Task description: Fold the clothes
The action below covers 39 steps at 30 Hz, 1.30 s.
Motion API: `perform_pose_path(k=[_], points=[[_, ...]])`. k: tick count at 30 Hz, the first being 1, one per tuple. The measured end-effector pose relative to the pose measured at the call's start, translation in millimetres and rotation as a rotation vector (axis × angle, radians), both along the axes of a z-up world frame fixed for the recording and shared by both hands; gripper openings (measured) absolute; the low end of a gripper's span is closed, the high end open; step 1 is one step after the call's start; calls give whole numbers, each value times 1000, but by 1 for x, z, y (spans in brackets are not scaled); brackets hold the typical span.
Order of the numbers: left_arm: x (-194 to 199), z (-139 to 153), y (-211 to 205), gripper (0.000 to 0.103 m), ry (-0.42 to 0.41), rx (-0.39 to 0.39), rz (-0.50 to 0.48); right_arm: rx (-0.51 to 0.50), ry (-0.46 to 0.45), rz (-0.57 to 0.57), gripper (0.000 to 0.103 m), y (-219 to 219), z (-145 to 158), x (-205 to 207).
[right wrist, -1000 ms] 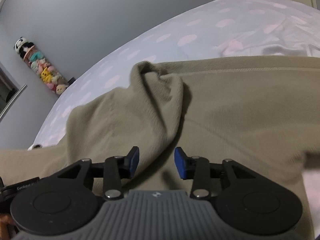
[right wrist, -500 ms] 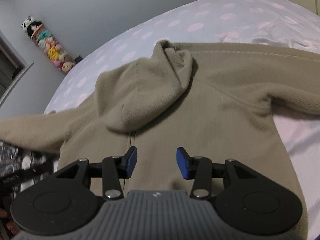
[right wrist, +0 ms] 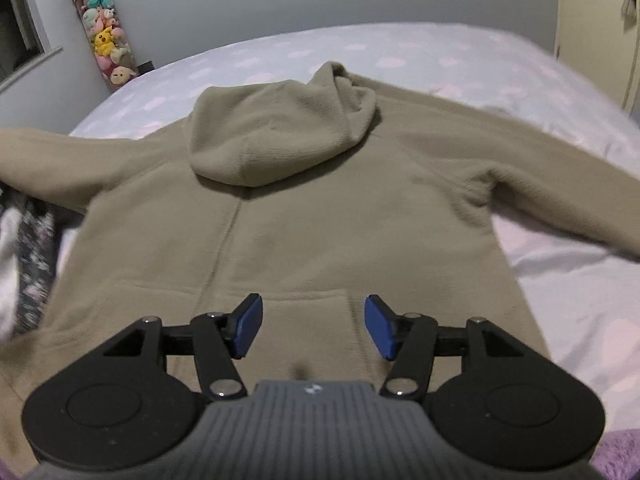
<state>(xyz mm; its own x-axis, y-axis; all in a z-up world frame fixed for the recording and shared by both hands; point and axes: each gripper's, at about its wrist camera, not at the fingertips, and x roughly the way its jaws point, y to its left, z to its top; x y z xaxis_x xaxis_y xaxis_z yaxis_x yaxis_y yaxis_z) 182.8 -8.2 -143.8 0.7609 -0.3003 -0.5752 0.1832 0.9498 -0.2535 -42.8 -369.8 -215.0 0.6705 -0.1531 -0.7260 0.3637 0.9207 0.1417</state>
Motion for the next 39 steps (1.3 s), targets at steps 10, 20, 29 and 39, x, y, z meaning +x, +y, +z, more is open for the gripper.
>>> perform_pose_path(k=[10,20,29,39], points=[[34,17,86,76,-96,-43,185,-47,-29,-40,75,5,-12,-1],[74,9,148,75,-140,-103,279,-103,33,-8,77,17,-28,15],[118,28,166,75,-234,-198,253,-125,97,6,77,22,-40,29],[185,51,193,74,-236,-192,384,-120,120,0,77,23,-44,32]])
